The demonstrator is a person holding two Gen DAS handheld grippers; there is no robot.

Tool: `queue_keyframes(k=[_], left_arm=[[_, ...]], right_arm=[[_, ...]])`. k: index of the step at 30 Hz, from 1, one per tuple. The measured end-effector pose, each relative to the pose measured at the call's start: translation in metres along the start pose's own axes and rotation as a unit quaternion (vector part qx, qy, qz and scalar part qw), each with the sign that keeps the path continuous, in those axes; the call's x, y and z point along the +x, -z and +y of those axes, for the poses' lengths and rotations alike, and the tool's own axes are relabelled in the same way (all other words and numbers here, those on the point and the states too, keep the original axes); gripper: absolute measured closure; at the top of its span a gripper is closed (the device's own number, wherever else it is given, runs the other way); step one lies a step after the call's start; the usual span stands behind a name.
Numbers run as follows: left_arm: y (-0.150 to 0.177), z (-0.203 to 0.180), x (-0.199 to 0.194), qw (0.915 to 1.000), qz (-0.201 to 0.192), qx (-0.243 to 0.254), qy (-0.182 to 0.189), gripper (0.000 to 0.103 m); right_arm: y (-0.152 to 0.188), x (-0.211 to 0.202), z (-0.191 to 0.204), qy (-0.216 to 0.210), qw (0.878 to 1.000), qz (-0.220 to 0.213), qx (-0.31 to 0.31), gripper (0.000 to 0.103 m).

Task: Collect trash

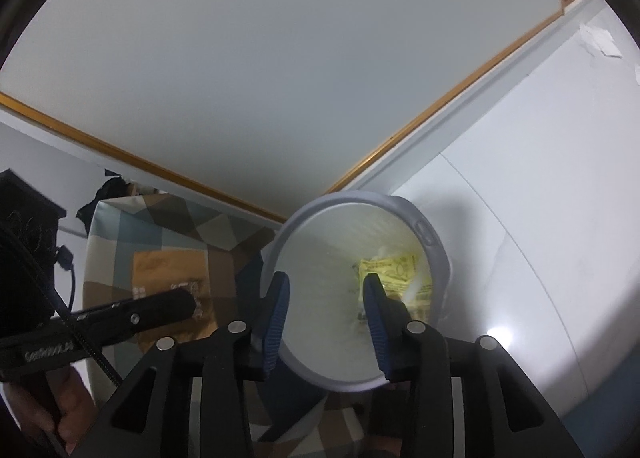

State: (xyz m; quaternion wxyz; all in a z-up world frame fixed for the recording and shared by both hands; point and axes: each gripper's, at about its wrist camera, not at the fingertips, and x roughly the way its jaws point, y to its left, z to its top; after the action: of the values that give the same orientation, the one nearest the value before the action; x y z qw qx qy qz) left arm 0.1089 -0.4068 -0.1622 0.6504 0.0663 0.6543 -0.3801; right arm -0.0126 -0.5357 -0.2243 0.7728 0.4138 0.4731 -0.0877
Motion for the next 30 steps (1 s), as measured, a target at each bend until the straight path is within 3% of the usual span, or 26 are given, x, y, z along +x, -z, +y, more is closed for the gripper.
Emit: queue_keyframes(k=[12, 15, 17, 26, 30], left_arm=[[-0.001, -0.005, 0.01, 0.9996, 0.011, 0.006, -0.024, 0.094], [-0.002, -0.007, 0.011, 0.9994, 0.011, 0.009, -0.032, 0.081], [-0.001, -0.007, 0.011, 0.9993, 0.007, 0.01, -0.035, 0.064], [0.002, -0.005, -0.006, 0.9971, -0.031, 0.01, -0.068, 0.041], [0.007, -0.006, -0.022, 0.9941, -0.059, 0.015, -0.09, 0.04]], right_arm=[[0.012, -0.035, 0.001, 0.011, 1.0, -0.029, 0.004, 0.046], [0.013, -0.04, 0.002, 0.009, 0.999, -0.035, 0.008, 0.044], [0.013, -0.042, -0.001, 0.004, 0.999, -0.037, 0.018, 0.043], [0.013, -0.049, -0.001, 0.008, 0.999, -0.042, 0.023, 0.041], [0.011, -0.057, 0.001, 0.01, 0.999, -0.047, 0.017, 0.034]])
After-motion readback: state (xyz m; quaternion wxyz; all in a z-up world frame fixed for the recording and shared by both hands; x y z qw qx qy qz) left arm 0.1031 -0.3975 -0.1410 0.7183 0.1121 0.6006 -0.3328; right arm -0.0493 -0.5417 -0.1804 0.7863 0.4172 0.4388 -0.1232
